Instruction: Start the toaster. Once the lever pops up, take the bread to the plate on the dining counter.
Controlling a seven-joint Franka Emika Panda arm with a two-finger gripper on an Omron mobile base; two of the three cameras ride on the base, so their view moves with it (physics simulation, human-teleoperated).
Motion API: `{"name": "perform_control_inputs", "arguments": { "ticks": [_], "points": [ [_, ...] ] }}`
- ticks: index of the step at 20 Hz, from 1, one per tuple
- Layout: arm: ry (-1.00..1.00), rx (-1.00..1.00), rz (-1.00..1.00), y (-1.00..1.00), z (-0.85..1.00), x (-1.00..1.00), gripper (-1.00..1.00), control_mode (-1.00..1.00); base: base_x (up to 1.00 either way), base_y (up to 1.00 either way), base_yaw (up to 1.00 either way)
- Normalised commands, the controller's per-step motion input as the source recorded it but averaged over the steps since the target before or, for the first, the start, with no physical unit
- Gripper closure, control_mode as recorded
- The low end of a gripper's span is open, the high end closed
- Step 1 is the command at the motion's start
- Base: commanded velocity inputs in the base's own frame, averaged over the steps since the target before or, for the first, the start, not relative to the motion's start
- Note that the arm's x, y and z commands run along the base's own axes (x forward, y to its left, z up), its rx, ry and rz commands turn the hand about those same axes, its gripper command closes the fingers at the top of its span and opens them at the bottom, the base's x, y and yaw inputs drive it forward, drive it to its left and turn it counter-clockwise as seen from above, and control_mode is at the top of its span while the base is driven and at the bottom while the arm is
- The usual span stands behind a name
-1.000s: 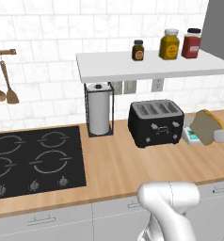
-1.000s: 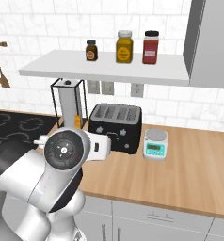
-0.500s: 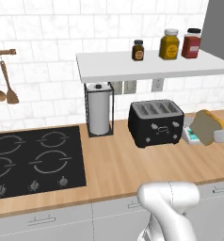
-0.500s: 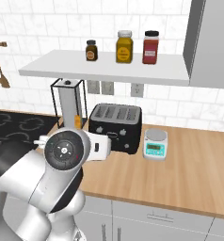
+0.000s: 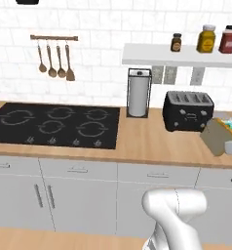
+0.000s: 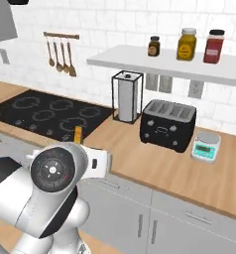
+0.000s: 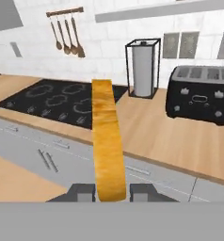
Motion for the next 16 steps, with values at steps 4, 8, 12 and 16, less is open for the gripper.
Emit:
{"name": "perform_control_inputs", "arguments": {
  "ticks": [4,8,12,16],
  "points": [
    [0.0,0.0,0.0,0.0,0.0,0.0,1.0,1.0,-0.25,0.0,0.99],
    [0.0,0.0,0.0,0.0,0.0,0.0,1.0,1.0,-0.13,0.0,1.0],
    [0.0,0.0,0.0,0.0,0.0,0.0,1.0,1.0,-0.12,0.0,1.0],
    [0.0,0.0,0.0,0.0,0.0,0.0,1.0,1.0,-0.11,0.0,1.0]
  ]
}}
